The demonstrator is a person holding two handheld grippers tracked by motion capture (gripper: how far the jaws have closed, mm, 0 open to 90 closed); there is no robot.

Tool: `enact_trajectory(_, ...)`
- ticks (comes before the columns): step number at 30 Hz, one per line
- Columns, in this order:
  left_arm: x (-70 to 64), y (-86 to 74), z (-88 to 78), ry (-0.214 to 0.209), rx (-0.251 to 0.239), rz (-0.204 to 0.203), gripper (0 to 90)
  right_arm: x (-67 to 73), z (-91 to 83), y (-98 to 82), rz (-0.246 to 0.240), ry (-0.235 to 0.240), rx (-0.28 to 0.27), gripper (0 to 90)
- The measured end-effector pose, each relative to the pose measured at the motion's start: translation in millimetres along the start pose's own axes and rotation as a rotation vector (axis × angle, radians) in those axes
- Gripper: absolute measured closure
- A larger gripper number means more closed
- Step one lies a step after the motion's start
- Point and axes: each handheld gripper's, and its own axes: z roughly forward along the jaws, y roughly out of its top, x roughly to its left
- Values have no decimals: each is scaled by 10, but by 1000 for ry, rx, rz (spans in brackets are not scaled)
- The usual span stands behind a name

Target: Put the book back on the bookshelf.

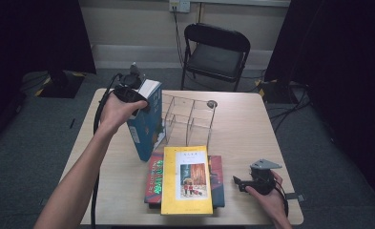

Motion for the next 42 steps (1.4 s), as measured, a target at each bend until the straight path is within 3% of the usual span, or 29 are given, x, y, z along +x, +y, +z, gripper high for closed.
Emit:
enact_trajectory(8,8,19,25,-16,25,-10,479,1,0,1,0,-1,0,133)
enact_trajectory(12,-23,21,3,34,22,-15,570,2,0,3,0,-1,2,133)
enact_trajectory(16,-43,2,-10,58,7,-59,605,1,1,3,0,-1,2,133)
enact_trajectory(20,-68,-17,-24,64,-6,-63,612,0,1,3,0,0,2,133)
enact_trajectory(29,-9,9,-77,37,-33,-102,613,2,3,4,0,-1,1,132)
enact_trajectory(36,-12,138,-208,39,-53,-98,614,2,6,7,-1,0,1,132)
enact_trajectory(40,-16,231,-166,47,-69,-91,614,5,5,7,-2,-1,2,133)
enact_trajectory(42,-47,272,-110,56,-60,-68,614,4,5,6,-2,-1,2,133)
